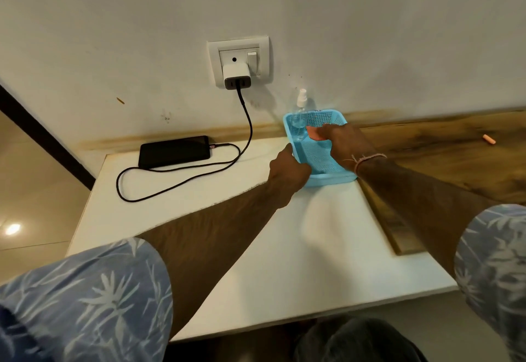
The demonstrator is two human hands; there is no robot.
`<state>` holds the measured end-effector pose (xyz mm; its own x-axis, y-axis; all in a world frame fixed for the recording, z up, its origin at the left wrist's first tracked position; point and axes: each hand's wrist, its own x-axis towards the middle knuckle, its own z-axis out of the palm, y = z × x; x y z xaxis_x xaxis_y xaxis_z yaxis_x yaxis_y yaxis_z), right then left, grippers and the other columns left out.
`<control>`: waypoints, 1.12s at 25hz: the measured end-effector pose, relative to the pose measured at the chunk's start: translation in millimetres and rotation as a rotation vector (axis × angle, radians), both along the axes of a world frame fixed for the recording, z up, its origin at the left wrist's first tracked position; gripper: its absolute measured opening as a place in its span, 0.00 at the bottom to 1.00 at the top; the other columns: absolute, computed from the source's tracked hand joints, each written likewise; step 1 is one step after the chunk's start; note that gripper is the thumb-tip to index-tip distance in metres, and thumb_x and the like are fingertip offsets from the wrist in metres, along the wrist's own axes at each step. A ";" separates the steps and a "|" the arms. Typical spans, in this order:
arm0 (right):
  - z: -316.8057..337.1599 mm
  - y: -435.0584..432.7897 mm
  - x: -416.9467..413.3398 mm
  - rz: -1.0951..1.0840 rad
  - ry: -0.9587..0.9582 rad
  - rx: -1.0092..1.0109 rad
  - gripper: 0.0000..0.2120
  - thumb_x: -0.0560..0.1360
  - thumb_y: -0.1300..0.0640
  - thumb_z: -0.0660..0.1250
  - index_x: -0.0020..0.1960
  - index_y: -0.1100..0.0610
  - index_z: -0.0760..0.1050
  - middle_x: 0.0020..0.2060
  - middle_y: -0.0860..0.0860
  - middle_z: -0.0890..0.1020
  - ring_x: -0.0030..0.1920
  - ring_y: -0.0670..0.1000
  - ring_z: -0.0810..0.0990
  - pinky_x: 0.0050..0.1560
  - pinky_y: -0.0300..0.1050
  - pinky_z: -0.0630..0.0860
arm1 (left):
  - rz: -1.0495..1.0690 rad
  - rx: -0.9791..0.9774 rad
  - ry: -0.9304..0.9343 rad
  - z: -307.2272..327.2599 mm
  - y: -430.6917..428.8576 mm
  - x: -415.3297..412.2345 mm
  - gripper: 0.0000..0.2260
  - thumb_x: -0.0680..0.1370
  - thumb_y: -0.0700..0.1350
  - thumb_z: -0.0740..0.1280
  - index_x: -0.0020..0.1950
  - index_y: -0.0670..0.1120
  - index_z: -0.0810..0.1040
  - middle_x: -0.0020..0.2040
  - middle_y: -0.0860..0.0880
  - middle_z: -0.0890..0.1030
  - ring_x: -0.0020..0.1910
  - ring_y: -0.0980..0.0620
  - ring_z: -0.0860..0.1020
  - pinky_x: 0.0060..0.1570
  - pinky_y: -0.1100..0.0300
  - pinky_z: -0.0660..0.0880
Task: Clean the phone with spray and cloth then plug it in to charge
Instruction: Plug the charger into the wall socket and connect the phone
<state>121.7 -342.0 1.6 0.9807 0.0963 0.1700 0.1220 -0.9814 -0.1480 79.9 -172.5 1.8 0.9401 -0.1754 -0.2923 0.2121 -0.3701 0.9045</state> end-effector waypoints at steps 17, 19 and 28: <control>-40.0 -1.1 45.1 0.102 0.118 -0.173 0.13 0.76 0.62 0.63 0.60 0.56 0.73 0.55 0.59 0.81 0.51 0.61 0.80 0.53 0.52 0.76 | 0.037 0.045 -0.070 -23.5 -2.9 9.1 0.26 0.78 0.42 0.67 0.76 0.50 0.69 0.58 0.47 0.84 0.47 0.53 0.79 0.34 0.69 0.74; -38.6 1.4 45.7 0.101 0.153 -0.152 0.17 0.72 0.66 0.62 0.60 0.57 0.71 0.55 0.59 0.80 0.52 0.61 0.78 0.54 0.52 0.75 | 0.044 0.045 -0.071 -23.9 -2.8 8.9 0.26 0.77 0.42 0.67 0.76 0.50 0.69 0.58 0.47 0.84 0.48 0.52 0.80 0.35 0.68 0.75; -4.4 3.4 28.2 0.104 0.188 0.144 0.11 0.77 0.50 0.58 0.51 0.54 0.75 0.47 0.52 0.81 0.47 0.55 0.79 0.49 0.48 0.75 | 0.054 0.028 -0.053 -17.8 -4.5 6.2 0.25 0.78 0.42 0.67 0.75 0.48 0.69 0.61 0.47 0.82 0.42 0.57 0.77 0.32 0.72 0.74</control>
<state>149.9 -338.6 -2.8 0.9825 0.1862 0.0045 0.1781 -0.9324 -0.3145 86.1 -177.0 -16.0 0.9623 -0.1161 -0.2458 0.1846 -0.3843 0.9046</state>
